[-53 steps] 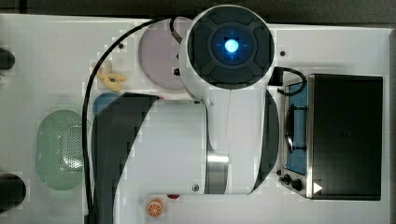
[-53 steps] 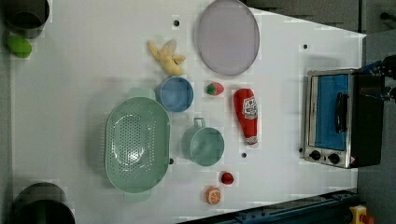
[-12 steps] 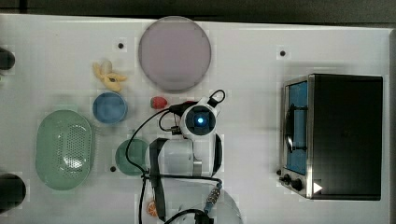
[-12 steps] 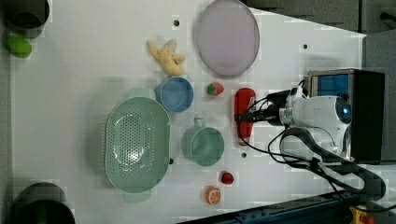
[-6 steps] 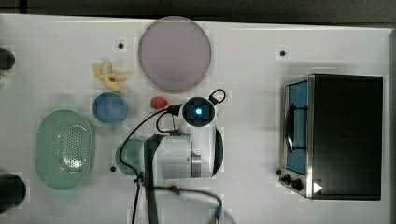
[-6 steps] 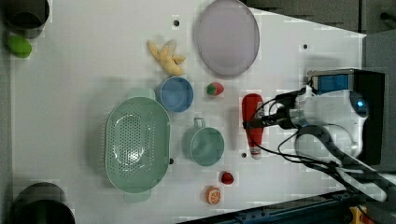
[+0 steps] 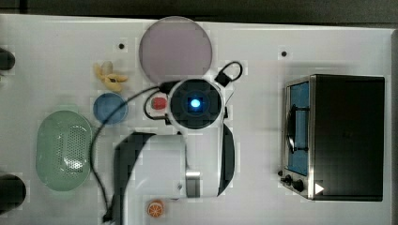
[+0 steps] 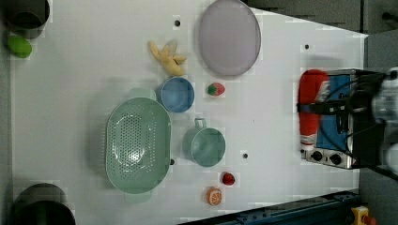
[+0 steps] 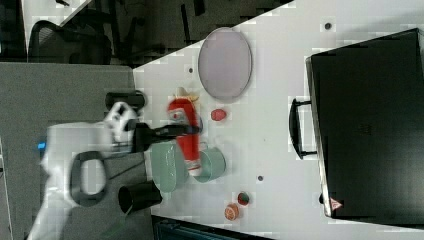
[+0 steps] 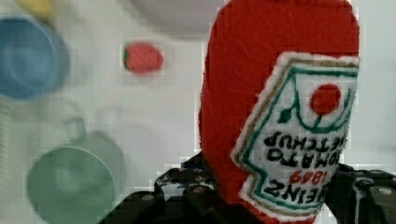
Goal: Pick Ketchup from the table and place it in strainer.
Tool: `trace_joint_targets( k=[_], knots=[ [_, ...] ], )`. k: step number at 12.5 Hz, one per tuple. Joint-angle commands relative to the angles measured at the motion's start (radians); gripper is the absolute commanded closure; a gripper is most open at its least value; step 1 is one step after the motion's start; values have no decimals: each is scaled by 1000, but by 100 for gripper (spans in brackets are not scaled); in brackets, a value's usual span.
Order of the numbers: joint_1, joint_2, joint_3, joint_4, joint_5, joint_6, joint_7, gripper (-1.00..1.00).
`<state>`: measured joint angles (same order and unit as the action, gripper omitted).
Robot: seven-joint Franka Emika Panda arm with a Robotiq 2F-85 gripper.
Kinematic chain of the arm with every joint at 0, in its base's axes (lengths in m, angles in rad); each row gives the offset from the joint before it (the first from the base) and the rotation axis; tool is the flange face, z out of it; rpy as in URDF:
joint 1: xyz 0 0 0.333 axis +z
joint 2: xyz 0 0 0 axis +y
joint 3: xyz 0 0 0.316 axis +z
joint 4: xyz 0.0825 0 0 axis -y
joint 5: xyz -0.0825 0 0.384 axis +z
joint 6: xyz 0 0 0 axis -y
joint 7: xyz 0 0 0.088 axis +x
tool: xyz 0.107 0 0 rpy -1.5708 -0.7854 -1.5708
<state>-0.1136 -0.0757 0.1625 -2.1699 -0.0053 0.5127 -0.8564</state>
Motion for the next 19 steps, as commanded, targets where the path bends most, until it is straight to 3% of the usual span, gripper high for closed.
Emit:
trace_joint_targets(
  k=[1,10,16,19],
  knots=[
    [31,-44,73,48,13,-130,202,-23],
    [69,6,412,73,44,-90,655,-23],
    [82,208,568,72,35,178,851,-23],
    [111,326,582,72,-41,292,970,-23]
  ],
)
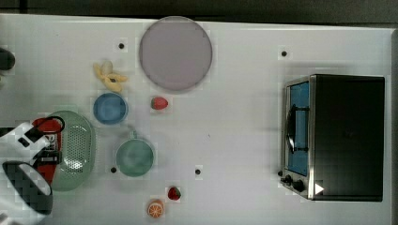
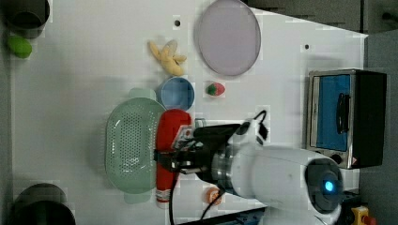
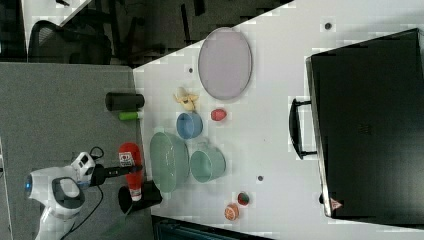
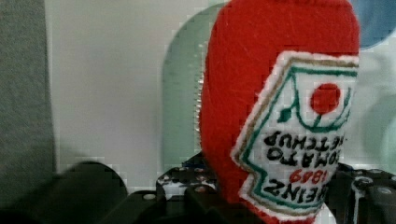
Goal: Pick Ketchup from the table and place it in strainer.
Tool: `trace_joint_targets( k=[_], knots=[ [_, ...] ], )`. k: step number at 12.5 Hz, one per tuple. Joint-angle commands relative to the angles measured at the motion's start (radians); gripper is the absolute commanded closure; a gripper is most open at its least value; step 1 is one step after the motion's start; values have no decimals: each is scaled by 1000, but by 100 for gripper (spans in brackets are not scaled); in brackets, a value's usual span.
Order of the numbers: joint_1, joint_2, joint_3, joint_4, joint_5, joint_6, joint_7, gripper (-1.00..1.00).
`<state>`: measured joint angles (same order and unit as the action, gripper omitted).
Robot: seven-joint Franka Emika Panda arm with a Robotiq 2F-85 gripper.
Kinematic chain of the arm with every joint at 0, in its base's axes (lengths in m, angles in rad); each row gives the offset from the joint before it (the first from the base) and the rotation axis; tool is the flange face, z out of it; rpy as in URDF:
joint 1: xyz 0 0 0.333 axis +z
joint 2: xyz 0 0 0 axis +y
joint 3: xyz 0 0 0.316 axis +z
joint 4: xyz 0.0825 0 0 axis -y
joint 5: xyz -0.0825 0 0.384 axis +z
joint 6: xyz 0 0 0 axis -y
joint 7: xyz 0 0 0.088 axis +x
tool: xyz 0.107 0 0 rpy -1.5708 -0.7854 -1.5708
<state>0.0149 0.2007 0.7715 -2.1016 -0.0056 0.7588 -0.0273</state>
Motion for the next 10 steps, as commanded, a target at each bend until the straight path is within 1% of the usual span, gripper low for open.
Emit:
trace_joint_targets(
  k=[1,2,3,6,7,9,10],
  knots=[
    [-9,88,-29,3,-68,91,164,-23],
    [-2,125,-31,2,-85,124,180,-23],
    [2,159,-32,2,-86,156,203,-27],
    [11,214,-33,1,-120,189,211,-90],
    [10,207,-34,1,-127,187,211,-100],
    [6,176,-36,0,-126,173,212,-100],
    [-5,149,-39,1,-121,154,216,-100]
  ],
)
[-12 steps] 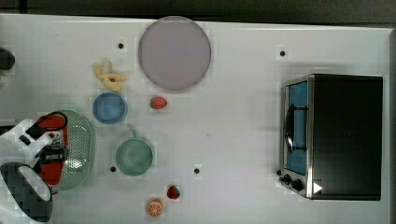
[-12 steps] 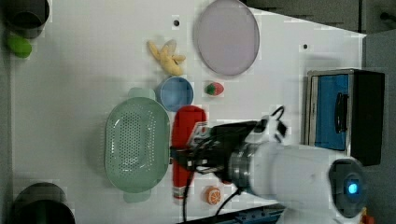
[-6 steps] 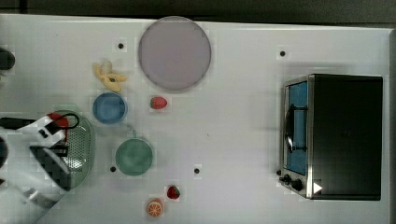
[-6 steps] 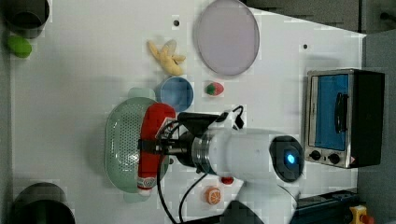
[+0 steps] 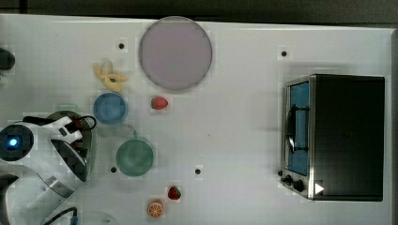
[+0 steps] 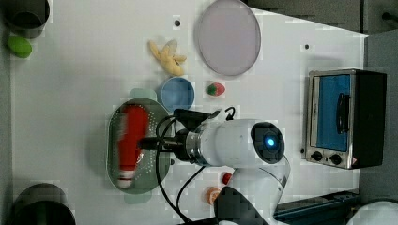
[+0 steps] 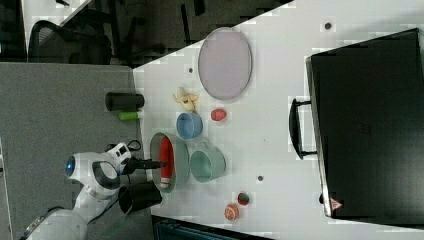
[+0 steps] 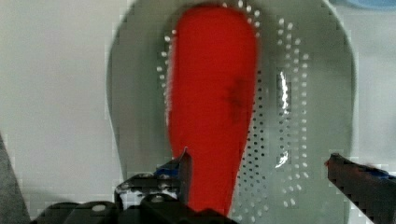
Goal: Pick Ketchup from the table and place it in strainer.
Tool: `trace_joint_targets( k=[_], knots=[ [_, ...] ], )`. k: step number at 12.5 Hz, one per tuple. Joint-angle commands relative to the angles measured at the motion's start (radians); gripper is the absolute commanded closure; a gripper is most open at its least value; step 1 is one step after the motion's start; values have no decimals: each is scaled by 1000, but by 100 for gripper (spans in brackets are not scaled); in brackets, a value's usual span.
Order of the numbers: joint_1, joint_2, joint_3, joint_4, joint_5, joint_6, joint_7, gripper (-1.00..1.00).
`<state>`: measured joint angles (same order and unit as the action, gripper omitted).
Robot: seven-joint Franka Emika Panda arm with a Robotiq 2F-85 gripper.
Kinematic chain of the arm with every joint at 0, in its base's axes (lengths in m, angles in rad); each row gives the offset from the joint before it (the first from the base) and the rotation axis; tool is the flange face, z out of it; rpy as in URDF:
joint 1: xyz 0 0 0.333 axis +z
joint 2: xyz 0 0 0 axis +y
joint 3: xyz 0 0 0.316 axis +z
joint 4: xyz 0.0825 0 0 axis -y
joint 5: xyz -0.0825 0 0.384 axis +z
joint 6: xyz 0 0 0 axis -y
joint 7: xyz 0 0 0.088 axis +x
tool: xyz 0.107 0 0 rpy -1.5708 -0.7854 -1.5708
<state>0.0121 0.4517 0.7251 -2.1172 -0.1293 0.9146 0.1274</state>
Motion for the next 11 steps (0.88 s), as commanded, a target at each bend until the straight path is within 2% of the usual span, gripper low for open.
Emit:
trace_joint_targets(
  k=[1,6,9,11],
  knots=[
    [-23,-137,5,15,7,-28,61,-100],
    [-164,-368,-32,20,7,-242,61,-100],
    [-231,-521,-135,34,9,-378,60,-100],
    [-248,-592,-233,45,18,-446,43,-100]
  ],
)
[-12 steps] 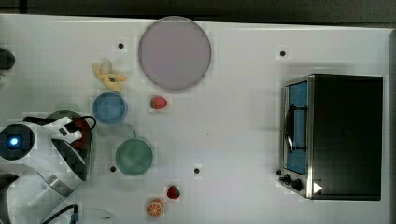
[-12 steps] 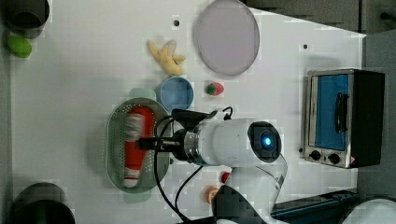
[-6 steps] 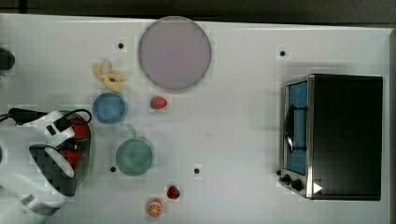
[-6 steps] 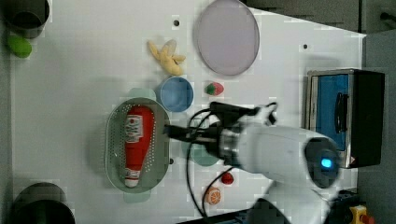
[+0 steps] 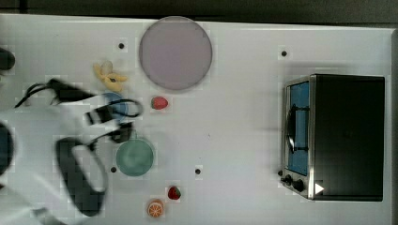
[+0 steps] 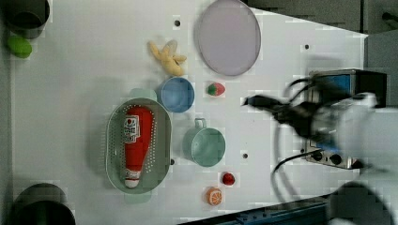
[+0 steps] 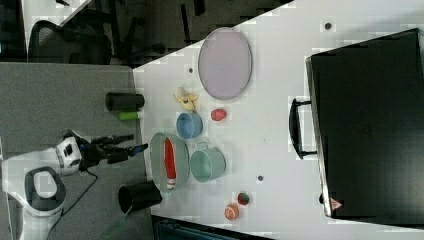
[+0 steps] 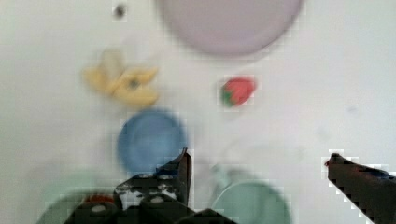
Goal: Pick Ketchup from the table and place it in strainer.
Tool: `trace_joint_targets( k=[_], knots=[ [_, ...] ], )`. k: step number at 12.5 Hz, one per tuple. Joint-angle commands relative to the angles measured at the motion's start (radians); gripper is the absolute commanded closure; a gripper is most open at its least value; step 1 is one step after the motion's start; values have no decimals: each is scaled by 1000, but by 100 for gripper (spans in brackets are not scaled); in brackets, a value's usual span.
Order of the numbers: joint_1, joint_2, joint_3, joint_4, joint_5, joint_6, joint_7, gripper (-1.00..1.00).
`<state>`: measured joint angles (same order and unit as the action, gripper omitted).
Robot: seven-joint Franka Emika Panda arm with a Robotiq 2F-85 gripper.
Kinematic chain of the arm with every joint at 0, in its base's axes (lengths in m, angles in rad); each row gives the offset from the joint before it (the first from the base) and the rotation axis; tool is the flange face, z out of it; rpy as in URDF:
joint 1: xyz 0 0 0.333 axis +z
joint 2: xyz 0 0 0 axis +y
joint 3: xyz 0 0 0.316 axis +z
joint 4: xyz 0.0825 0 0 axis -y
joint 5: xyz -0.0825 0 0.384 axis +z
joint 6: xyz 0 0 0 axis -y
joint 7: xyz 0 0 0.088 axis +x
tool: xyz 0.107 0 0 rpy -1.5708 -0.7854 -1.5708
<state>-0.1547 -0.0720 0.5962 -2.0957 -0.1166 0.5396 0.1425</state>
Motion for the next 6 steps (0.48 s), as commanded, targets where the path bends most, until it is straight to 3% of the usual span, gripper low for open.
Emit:
trace_joint_targets(
  k=[1,3,6],
  knots=[
    [-82,-92,-155,31,41,-98,26,-100],
    [-82,-122,-247,46,158,-168,17,-100],
    [-82,-130,-344,113,178,-248,-151,-100]
  ],
)
